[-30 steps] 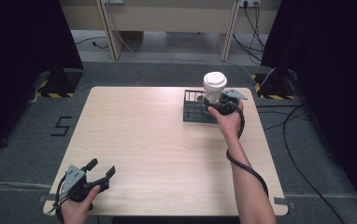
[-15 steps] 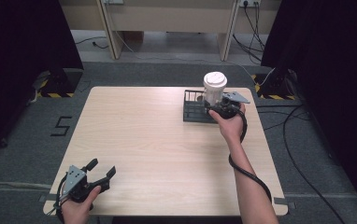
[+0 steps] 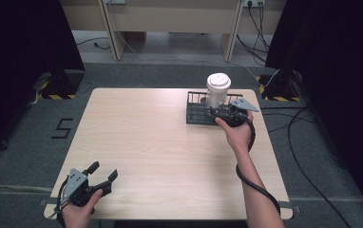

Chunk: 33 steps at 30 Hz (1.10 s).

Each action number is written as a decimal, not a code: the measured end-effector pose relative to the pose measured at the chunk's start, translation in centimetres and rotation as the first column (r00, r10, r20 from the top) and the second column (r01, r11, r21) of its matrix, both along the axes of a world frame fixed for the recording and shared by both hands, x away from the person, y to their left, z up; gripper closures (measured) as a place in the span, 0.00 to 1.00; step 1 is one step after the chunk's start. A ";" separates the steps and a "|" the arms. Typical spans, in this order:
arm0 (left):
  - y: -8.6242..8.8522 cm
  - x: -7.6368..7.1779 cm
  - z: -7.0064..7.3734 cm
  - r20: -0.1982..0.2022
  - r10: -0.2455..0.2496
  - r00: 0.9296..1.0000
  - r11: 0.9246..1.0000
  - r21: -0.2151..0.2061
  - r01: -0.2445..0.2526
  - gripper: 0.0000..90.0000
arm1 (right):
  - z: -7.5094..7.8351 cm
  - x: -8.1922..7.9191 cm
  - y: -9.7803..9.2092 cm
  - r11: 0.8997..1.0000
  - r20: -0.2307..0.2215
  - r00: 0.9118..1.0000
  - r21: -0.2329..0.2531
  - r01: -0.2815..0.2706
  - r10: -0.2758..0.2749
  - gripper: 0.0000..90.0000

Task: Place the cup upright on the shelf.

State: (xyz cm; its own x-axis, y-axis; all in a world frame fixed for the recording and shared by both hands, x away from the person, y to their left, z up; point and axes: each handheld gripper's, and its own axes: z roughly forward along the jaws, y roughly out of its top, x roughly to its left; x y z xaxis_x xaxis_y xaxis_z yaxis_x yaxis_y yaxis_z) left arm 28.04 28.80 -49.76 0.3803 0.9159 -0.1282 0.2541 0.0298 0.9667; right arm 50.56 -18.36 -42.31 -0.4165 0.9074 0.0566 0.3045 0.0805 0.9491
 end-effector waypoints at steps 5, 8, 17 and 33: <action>0.0 0.0 0.0 -0.002 -0.001 1.000 1.000 0.003 0.001 0.21 | -0.2 -1.2 -0.5 1.000 -0.003 1.000 0.004 -0.004 0.004 0.18; 0.0 0.0 0.0 0.000 -0.002 1.000 1.000 0.002 0.002 0.21 | -0.4 -1.8 -0.7 1.000 -0.010 1.000 0.009 -0.009 0.009 0.18; -0.1 0.0 0.0 -0.001 -0.004 1.000 1.000 0.004 0.004 0.21 | -1.2 -3.4 -1.6 1.000 -0.024 1.000 0.013 -0.013 0.013 0.18; -0.2 0.0 0.0 -0.004 -0.009 1.000 1.000 0.007 0.009 0.21 | -2.2 -6.5 -3.7 1.000 -0.035 0.999 -0.004 -0.020 0.020 0.18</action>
State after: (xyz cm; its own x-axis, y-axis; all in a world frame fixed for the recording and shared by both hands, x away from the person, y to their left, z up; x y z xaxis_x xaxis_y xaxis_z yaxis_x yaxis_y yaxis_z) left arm 28.04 28.60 -49.78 0.3880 0.9134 -0.1229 0.2579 0.0204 0.9660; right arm 44.09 -22.05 -44.54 -0.4322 0.8992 0.0676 0.3357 0.0909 0.9376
